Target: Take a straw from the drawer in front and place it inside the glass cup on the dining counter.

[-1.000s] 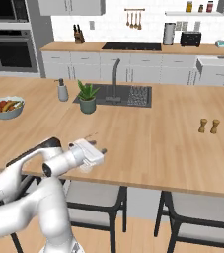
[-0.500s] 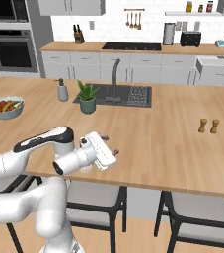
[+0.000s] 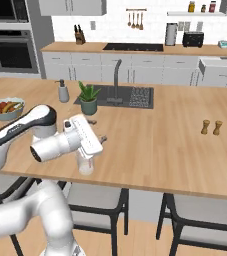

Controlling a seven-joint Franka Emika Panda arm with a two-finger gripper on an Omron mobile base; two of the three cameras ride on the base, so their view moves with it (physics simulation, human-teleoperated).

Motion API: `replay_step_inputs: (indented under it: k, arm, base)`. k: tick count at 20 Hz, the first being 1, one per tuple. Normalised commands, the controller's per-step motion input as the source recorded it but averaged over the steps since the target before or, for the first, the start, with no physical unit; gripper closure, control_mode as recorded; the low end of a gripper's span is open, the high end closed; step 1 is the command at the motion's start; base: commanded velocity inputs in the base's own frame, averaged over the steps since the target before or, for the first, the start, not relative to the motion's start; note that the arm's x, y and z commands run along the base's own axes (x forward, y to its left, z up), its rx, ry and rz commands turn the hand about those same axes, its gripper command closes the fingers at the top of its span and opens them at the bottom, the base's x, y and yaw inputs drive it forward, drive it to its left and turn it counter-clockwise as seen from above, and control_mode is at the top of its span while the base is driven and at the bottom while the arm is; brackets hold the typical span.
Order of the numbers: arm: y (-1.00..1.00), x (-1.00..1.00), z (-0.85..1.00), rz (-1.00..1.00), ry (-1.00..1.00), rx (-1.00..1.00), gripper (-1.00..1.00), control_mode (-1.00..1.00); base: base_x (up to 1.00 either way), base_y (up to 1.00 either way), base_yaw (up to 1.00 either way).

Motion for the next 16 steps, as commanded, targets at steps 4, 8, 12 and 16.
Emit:
replay_step_inputs:
  k: [4,8,12,16]
  arm:
    - [-0.06,-0.38,1.0,0.0,0.0,0.13,-1.0,-1.0]
    - [-0.26,-0.56,1.0,0.0,-0.06,0.14,-1.0,-1.0]
    - [-0.03,-0.76,1.0,0.0,-0.18,0.11,-1.0,-1.0]
    - [0.05,-0.92,0.94,0.0,-0.23,0.08,-1.0,-1.0]
  base:
    - [0.0,0.0,0.0]
    - [0.0,0.0,0.0]
    - [0.0,0.0,0.0]
    - [0.0,0.0,0.0]
